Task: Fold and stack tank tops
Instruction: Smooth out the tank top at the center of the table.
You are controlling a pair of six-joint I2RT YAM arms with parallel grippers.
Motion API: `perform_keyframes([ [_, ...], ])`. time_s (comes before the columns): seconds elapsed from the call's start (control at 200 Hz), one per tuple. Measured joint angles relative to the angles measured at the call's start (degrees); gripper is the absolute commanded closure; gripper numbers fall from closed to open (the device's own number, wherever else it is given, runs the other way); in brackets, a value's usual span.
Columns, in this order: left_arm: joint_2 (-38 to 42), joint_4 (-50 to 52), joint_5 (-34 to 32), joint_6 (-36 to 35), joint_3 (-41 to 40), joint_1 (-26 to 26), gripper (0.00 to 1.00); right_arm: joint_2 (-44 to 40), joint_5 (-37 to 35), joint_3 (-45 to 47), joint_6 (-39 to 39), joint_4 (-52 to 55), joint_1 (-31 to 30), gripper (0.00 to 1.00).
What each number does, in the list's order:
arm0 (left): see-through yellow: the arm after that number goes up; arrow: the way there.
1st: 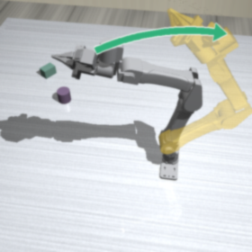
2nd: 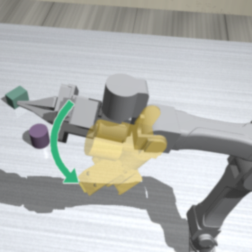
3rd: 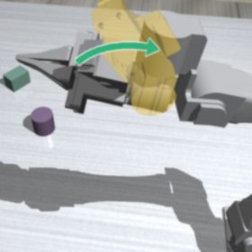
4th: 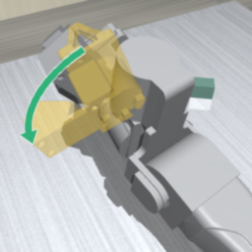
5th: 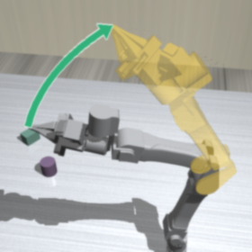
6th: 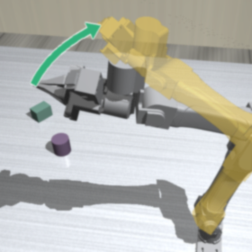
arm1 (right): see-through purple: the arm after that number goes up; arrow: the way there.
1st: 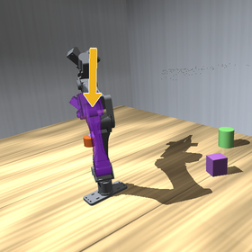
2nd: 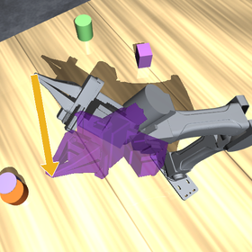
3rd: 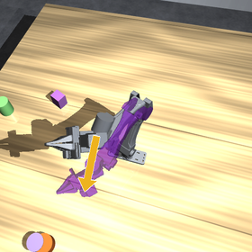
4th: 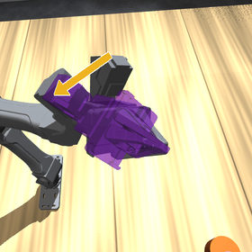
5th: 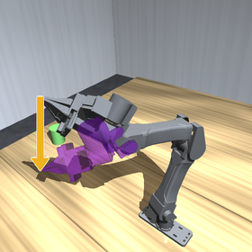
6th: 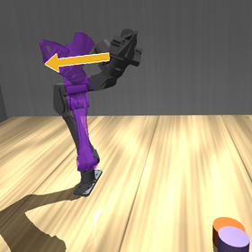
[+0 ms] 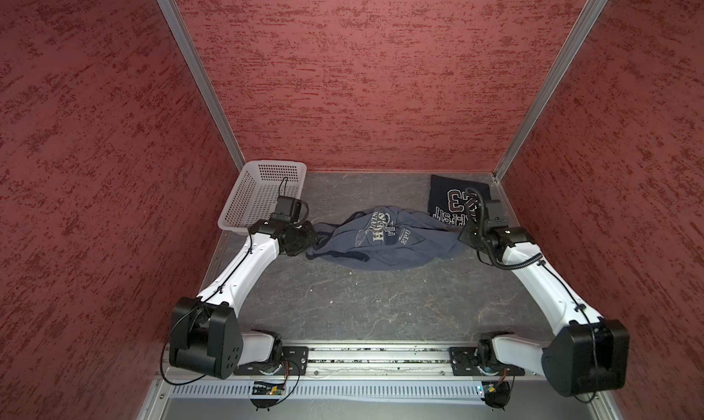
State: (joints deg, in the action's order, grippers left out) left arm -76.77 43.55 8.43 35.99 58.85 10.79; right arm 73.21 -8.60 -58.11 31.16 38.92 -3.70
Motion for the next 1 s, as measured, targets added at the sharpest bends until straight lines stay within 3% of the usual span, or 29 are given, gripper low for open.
perform_keyframes([
  [0.08,0.0,0.6,-2.5,0.4,0.0,-0.2,0.8,3.9,0.8,-1.6,-1.1,-2.7,3.3,1.0],
  [0.17,-0.1,2.4,-5.9,0.1,0.1,0.2,0.4,9.3,2.5,-3.1,-2.2,-5.3,5.8,1.0],
  [0.265,-0.1,5.8,-11.6,0.3,1.6,2.4,0.29,15.1,4.3,-4.9,-3.2,-7.1,6.9,1.0],
  [0.426,0.9,9.0,-18.3,-1.4,7.4,12.2,0.29,20.1,6.6,-6.6,-4.1,-8.8,6.9,1.0],
  [0.561,-1.5,6.9,-15.1,-2.8,11.8,21.1,0.35,20.5,8.4,-6.8,-4.2,-10.3,6.9,1.0],
  [0.681,-9.8,3.1,-10.1,-2.2,12.9,27.5,0.43,20.5,9.4,-6.7,-4.2,-11.5,6.9,1.0],
  [0.796,-18.3,0.4,-5.9,-1.6,12.7,30.2,0.5,20.4,10.0,-6.2,-4.2,-12.5,6.9,1.0],
  [1.002,-26.4,-1.5,-4.0,-0.7,14.6,31.7,0.52,19.3,10.4,-3.9,-4.2,-13.4,6.9,1.0],
])
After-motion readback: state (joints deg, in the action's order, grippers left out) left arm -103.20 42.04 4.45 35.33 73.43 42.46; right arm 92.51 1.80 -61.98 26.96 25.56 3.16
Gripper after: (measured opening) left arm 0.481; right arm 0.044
